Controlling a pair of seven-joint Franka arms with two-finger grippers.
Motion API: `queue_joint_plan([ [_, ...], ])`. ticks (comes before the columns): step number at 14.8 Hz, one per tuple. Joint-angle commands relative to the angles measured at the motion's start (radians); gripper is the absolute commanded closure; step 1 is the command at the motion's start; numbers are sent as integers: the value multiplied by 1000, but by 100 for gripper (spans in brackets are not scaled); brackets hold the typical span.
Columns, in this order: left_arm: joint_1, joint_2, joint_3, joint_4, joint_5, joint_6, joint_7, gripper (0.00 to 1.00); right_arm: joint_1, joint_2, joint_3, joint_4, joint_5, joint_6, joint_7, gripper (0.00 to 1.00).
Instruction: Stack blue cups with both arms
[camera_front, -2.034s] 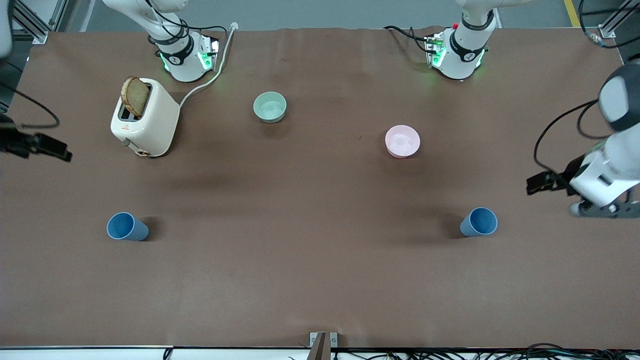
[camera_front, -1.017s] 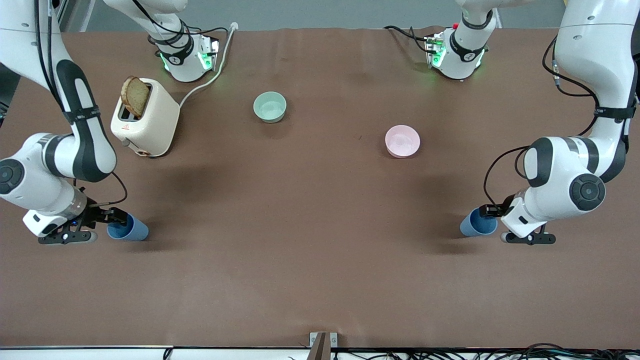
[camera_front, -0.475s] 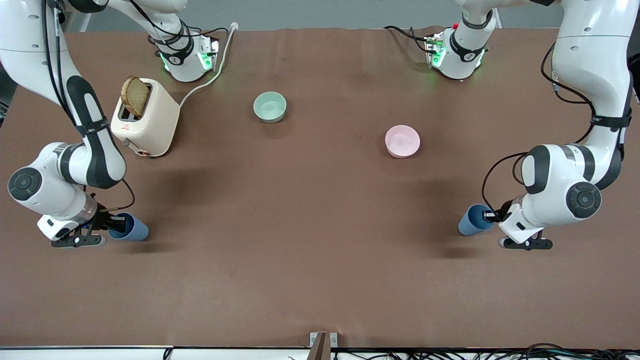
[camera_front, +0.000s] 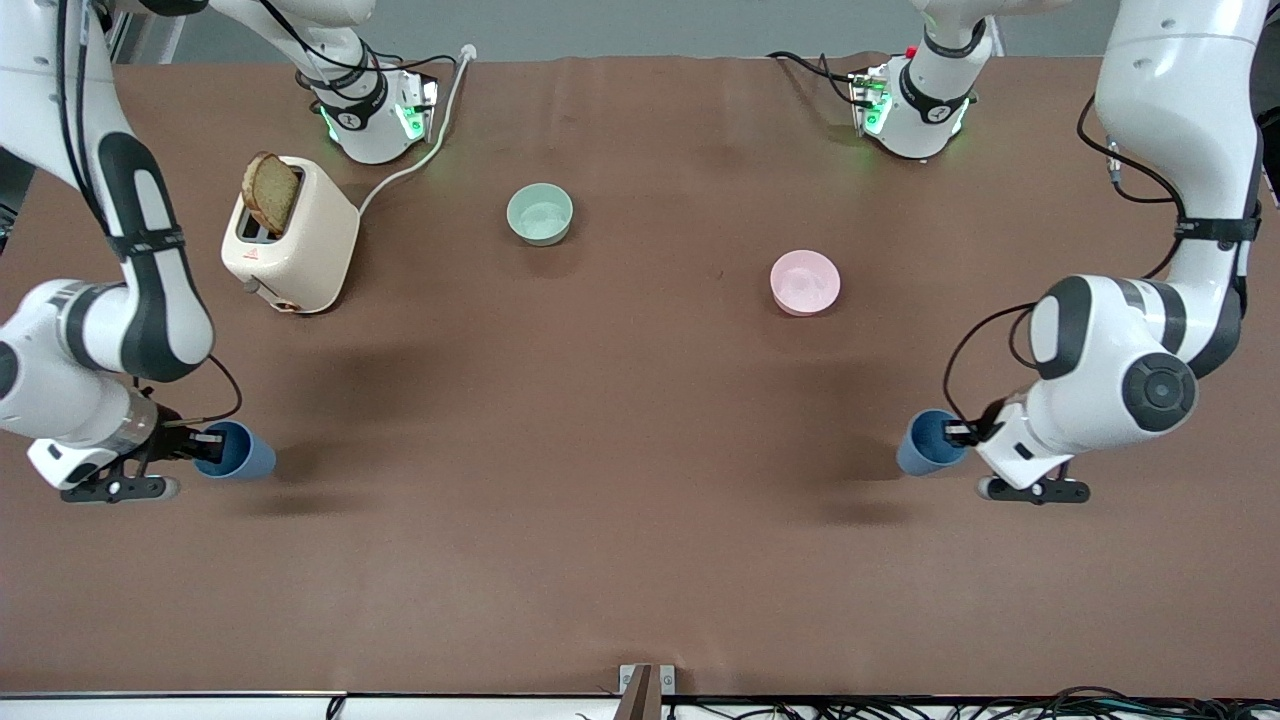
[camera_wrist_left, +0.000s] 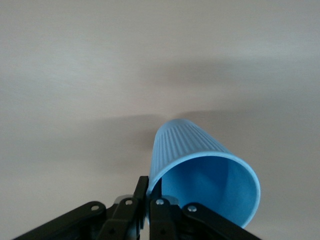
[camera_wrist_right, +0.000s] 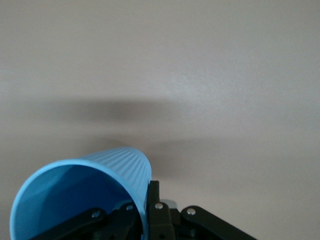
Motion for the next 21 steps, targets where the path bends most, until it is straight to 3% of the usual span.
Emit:
queue_joint_plan([
  [1, -45, -44, -88, 8, -6, -41, -209, 100, 11, -59, 10, 108, 60, -181, 53, 99],
  [5, -81, -7, -251, 9, -2, -15, -579, 100, 66, -62, 17, 245, 74, -311, 221, 99],
  [7, -187, 25, -259, 9, 4, 43, -721, 100, 95, -68, 19, 265, 75, -312, 273, 99],
  [10, -262, 103, -259, 9, 1, 159, -854, 100, 156, -80, 24, 268, 74, -312, 403, 99],
  [12, -334, 141, -255, 9, 4, 215, -921, 100, 161, -80, 59, 268, 72, -309, 478, 99],
  [15, -347, 166, -254, 8, 7, 217, -931, 98, 161, -80, 140, 267, 57, -308, 619, 99],
  [16, -347, 166, -254, 8, 7, 217, -931, 92, 161, -80, 163, 267, 48, -305, 664, 99],
  [18, -347, 171, -254, 8, 7, 217, -931, 69, 176, -80, 171, 268, 48, -303, 708, 99],
  [20, -335, 149, -254, 12, 9, 208, -931, 12, 205, -80, 171, 268, 46, -302, 754, 99],
  [21, -327, 120, -254, 17, 13, 200, -928, 0, 227, -79, 171, 268, 44, -300, 794, 99],
])
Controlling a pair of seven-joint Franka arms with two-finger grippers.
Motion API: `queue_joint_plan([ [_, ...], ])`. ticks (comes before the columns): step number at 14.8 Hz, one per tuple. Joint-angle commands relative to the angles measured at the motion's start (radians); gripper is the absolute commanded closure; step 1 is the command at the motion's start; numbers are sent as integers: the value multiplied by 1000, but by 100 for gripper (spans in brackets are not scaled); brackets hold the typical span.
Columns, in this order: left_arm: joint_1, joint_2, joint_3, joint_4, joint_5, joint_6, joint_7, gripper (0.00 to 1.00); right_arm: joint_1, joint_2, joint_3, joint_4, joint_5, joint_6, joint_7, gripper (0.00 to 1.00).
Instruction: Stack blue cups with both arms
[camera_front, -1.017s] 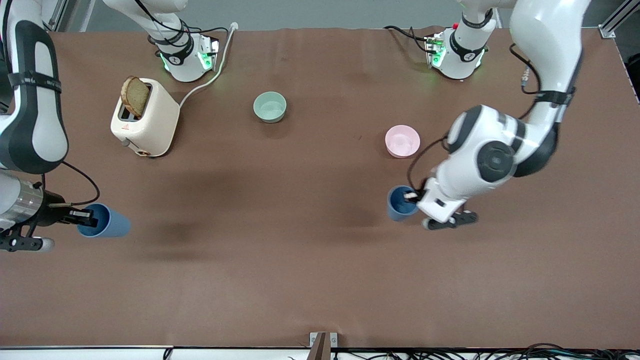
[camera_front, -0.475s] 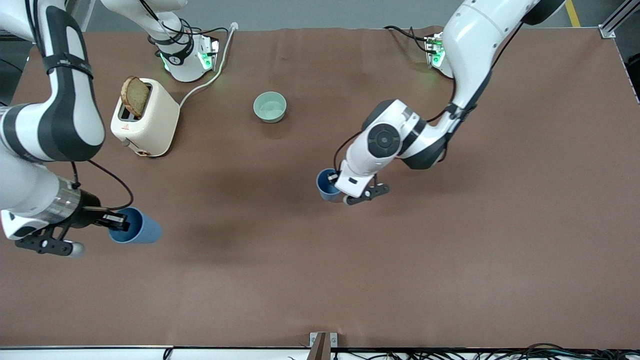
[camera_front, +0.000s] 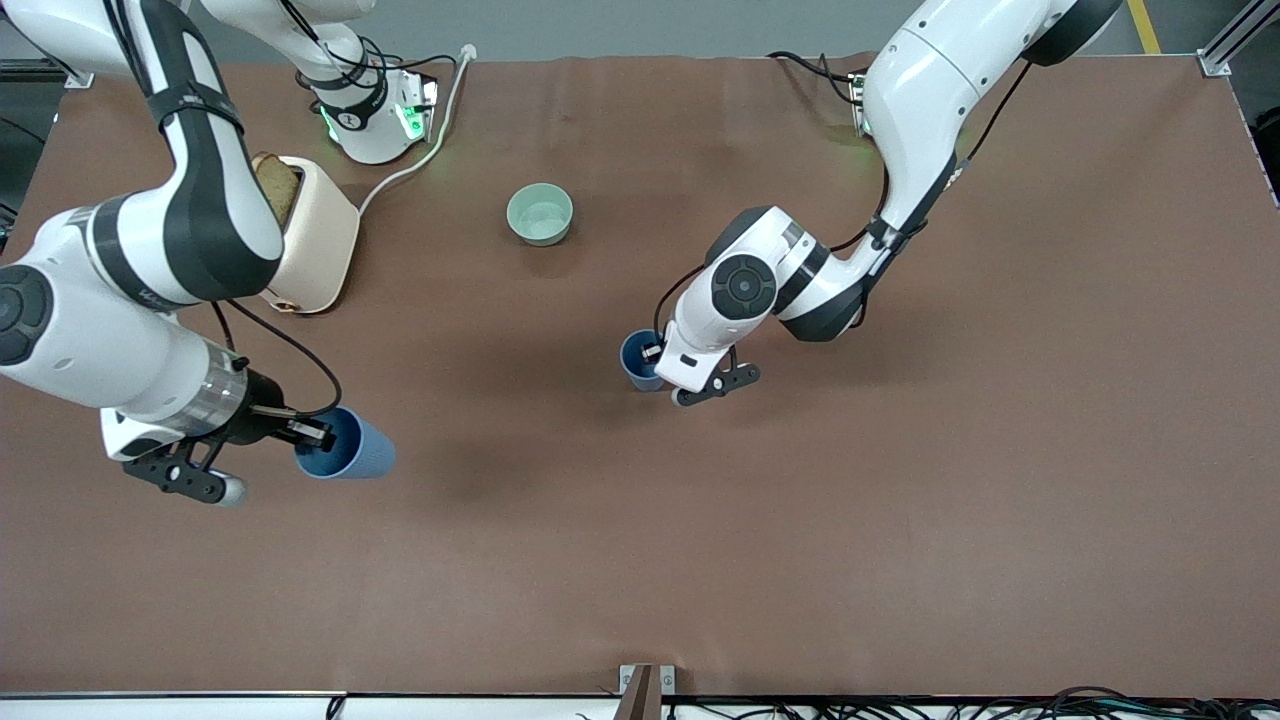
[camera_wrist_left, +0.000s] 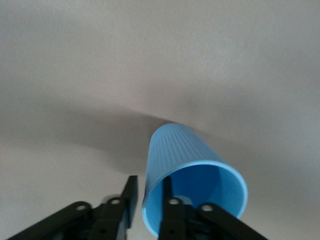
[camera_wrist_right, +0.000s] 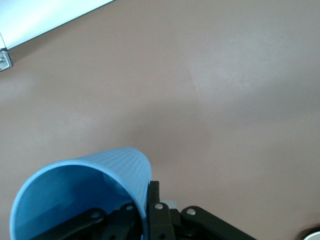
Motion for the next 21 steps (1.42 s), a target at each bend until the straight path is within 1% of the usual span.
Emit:
queue_joint_plan([
  [1, 28, -87, 0, 19, 16, -63, -2, 0, 48, -6, 5, 3, -19, -1, 106, 99],
  [2, 47, -126, 0, 57, 19, -138, 2, 0, 68, -6, 5, 3, -20, 0, 127, 99],
  [4, 102, -176, 0, 187, 22, -328, 24, 0, 93, -6, 13, 3, -17, 6, 163, 99],
  [5, 136, -195, 0, 244, 22, -408, 51, 0, 96, -6, 44, 3, -17, 8, 198, 99],
  [6, 178, -219, 0, 272, 23, -469, 94, 0, 98, -6, 99, 3, -20, 6, 239, 99],
  [7, 226, -257, 0, 274, 42, -513, 148, 0, 99, -3, 141, 1, -17, 8, 279, 99],
  [8, 274, -296, 0, 274, 68, -528, 203, 0, 120, -1, 181, 0, -26, 19, 318, 99],
  [9, 317, -328, -1, 272, 97, -539, 261, 0, 165, 1, 193, -2, -39, 52, 362, 99],
  [10, 355, -353, -1, 272, 124, -562, 318, 0, 217, 5, 195, -9, -48, 92, 422, 99],
  [11, 393, -379, -1, 272, 147, -592, 373, 0, 267, 29, 195, -9, -63, 112, 463, 99],
  [14, 501, -454, -1, 272, 184, -639, 609, 0, 360, 103, 195, -9, -144, 170, 571, 99],
  [15, 548, -483, -3, 272, 178, -640, 699, 0, 374, 125, 195, -11, -164, 175, 591, 99],
  [17, 601, -519, -3, 271, 172, -671, 829, 0, 395, 140, 195, -37, -197, 174, 596, 98],
  [21, 636, -552, -4, 272, 166, -735, 916, 0, 406, 145, 195, -64, -214, 174, 596, 98],
])
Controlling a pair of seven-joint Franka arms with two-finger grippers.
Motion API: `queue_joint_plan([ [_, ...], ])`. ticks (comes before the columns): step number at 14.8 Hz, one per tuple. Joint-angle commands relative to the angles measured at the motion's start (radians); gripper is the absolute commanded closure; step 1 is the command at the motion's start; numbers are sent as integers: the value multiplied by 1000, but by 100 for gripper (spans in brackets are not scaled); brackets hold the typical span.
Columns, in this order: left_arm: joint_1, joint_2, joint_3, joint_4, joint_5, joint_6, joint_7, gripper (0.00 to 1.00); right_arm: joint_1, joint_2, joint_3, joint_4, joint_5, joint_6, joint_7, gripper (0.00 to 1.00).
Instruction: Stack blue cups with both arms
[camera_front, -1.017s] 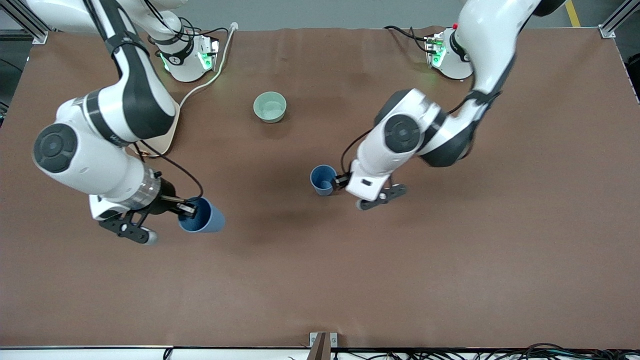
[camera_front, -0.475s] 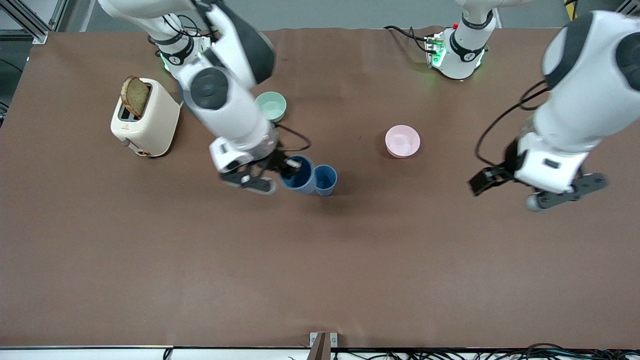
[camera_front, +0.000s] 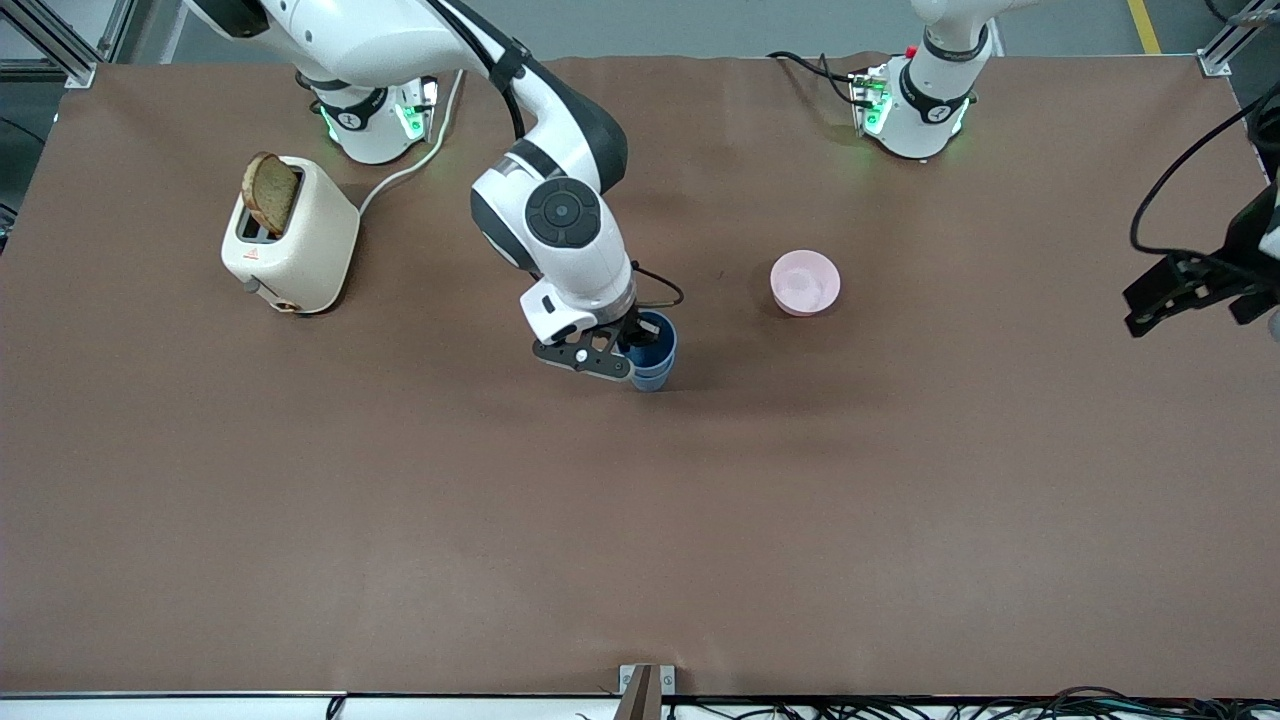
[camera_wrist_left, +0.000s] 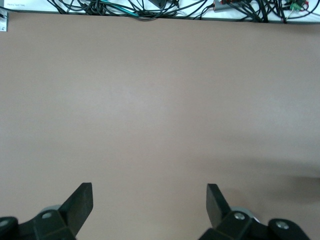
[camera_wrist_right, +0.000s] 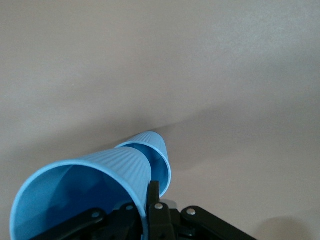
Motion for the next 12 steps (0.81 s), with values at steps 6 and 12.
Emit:
queue_joint_plan([
  [6, -154, -143, 237, -113, -126, -76, 110, 0, 20, -3, 1, -31, -39, 2, 19, 98],
  [12, -282, -203, 345, -206, -126, -77, 126, 0, 23, 32, 1, -31, -72, 25, 19, 88],
])
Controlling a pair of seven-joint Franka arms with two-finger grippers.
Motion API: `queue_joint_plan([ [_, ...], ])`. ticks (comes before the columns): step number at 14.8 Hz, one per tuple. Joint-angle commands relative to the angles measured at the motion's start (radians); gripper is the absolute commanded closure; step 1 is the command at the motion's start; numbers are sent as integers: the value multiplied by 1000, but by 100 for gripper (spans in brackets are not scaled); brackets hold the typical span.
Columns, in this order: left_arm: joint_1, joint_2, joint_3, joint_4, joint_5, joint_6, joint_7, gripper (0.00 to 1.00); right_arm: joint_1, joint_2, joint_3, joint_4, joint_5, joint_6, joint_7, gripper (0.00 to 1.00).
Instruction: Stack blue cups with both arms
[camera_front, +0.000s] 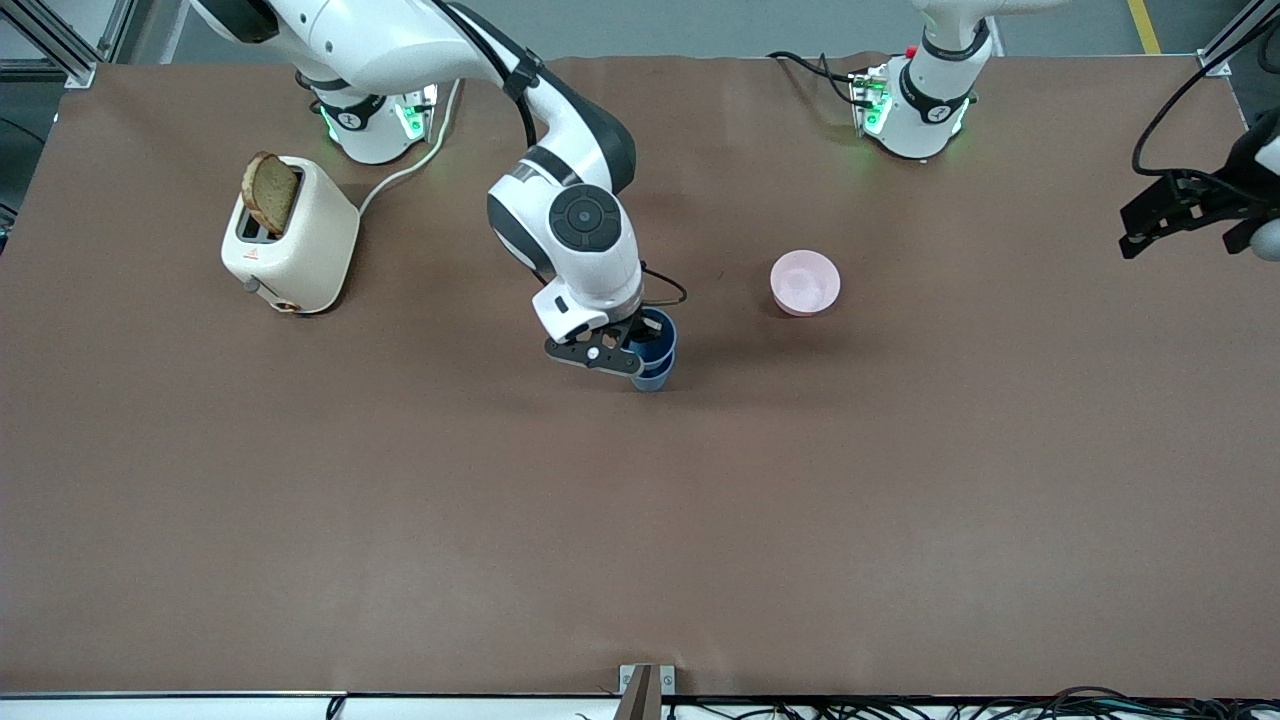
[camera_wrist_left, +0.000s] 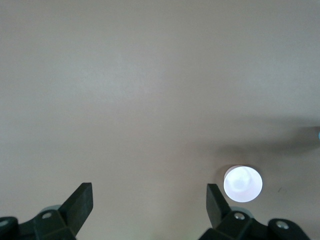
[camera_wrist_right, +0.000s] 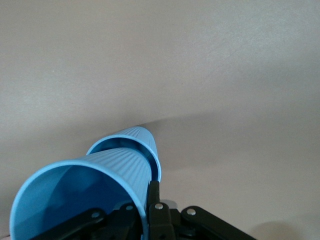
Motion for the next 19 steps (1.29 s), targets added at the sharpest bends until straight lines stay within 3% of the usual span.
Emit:
queue_joint_plan([
  [1, -7, -48, 12, -53, -11, 2, 15, 0, 0, 6, 1, -9, -27, 18, 19, 72],
  [3, -8, -48, 7, -53, -9, 2, 15, 0, -3, 6, 2, -4, -26, 16, 19, 30],
  [6, -8, -48, -2, -53, -9, -3, 15, 0, -18, -31, 1, -1, -24, -2, 13, 0],
  [10, -8, -46, -4, -50, -9, -3, 15, 0, -165, -262, -4, -4, -29, -206, -32, 0],
  [15, -8, -51, -5, -50, -11, -15, 14, 0, -502, -471, -18, -3, -18, -390, -462, 0],
  [17, -8, -55, -25, -53, -20, -15, -8, 0, -529, -508, -124, 2, -14, -464, -684, 0],
  [19, -5, -57, -27, -57, -55, -16, -15, 0, -526, -551, -231, 0, 55, -504, -860, 0],
])
